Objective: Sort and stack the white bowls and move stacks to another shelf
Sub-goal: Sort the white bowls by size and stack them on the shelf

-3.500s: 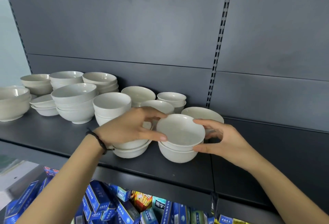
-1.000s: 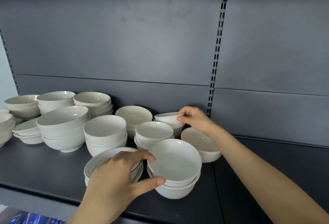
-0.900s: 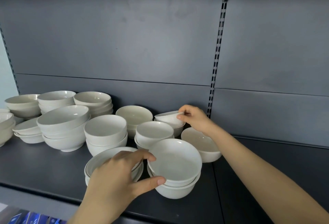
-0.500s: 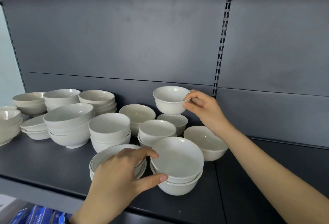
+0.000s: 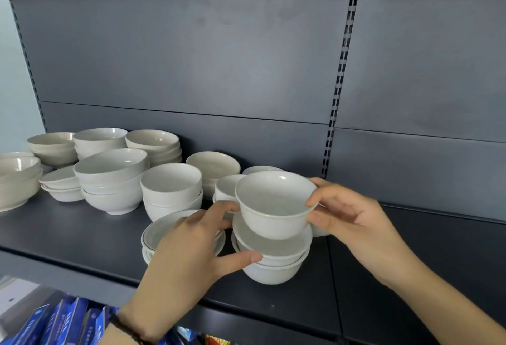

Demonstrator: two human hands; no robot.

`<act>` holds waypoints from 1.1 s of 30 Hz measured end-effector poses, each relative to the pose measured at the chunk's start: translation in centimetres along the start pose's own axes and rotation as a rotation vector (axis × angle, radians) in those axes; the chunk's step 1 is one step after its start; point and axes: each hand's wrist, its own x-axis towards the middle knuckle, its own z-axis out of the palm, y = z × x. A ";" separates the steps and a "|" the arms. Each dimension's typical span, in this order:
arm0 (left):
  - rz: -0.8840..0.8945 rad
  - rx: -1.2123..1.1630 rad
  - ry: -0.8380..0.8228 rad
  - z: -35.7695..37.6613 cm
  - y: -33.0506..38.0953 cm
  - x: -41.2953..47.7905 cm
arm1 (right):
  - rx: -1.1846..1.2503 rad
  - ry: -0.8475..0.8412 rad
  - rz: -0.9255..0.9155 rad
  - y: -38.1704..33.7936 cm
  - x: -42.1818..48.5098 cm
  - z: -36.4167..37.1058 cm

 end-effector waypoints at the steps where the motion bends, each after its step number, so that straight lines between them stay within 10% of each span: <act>1: 0.004 0.011 0.011 0.1 0.2 0.0 | -0.007 0.006 0.005 0.4 -0.2 -0.1; 13: 0.039 0.136 0.212 2.0 2.9 -2.0 | 0.028 0.023 0.044 2.5 -1.8 -0.5; 20: 0.043 -0.237 0.455 5.3 3.0 -4.8 | -0.032 0.040 0.018 3.3 -2.3 -0.4; 33: -0.031 -0.505 0.221 7.5 2.2 -3.3 | -0.353 0.196 0.055 1.1 4.5 -4.2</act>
